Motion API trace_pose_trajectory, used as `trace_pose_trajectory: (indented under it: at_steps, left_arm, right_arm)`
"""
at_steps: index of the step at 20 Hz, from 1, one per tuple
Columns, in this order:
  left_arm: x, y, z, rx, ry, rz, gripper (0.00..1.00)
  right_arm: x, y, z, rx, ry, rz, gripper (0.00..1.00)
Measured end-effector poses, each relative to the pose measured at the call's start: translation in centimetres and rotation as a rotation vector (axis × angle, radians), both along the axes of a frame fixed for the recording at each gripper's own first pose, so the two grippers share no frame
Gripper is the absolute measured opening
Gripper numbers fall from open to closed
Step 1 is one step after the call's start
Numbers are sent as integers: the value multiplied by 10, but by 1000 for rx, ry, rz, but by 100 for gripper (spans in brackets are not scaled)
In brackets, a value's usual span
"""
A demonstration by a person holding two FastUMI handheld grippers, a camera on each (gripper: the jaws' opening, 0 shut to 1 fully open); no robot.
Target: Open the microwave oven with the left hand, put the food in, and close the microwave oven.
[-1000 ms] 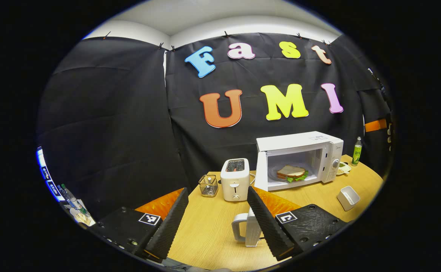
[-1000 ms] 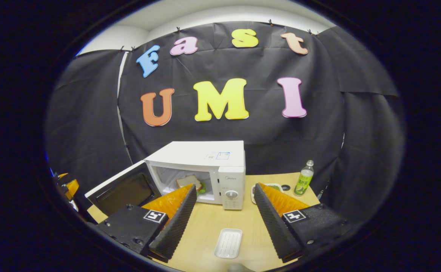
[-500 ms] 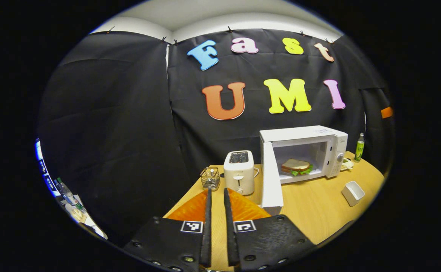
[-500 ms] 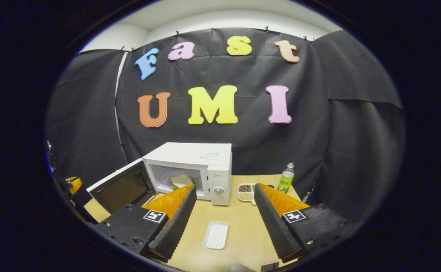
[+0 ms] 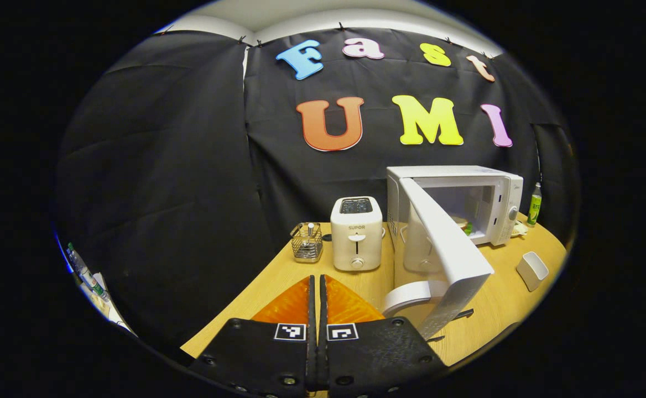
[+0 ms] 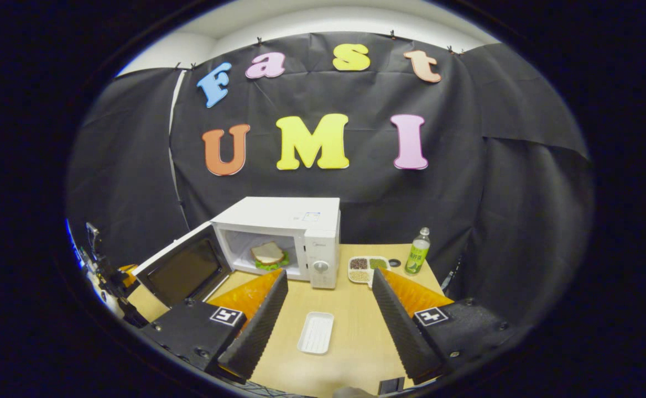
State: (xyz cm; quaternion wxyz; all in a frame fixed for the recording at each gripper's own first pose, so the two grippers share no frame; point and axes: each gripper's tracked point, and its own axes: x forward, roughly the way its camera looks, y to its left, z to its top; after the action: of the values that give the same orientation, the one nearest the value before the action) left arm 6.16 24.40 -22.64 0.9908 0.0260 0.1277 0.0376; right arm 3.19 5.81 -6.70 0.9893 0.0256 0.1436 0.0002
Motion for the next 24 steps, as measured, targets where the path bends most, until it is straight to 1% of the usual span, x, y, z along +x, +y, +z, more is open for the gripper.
trace_pose_trajectory:
  at_steps: [1, 3, 9, 12, 16, 24]
  left_arm:
    - [4, -6, -3, -1, 4, -18, 0]
    - [4, -13, -6, 24, 10, -25, 0]
    - [-3, -47, -9, -10, 18, -76, 0]
    - [-7, -78, -8, -24, 13, -108, 0]
    - [-7, -124, -7, -38, 10, -179, 0]
    - [11, -213, 8, -52, -14, -313, 0]
  right_arm:
    - [-1, -1, 1, 0, 0, -5, 98]
    - [-2, -4, 2, 6, -3, -8, 98]
    - [-10, -12, -5, 24, 7, -13, 98]
    - [-12, -13, -12, 34, 24, -4, 98]
    - [-9, -15, -14, 37, 31, 11, 98]
    - [-4, -38, -5, 56, 20, 7, 98]
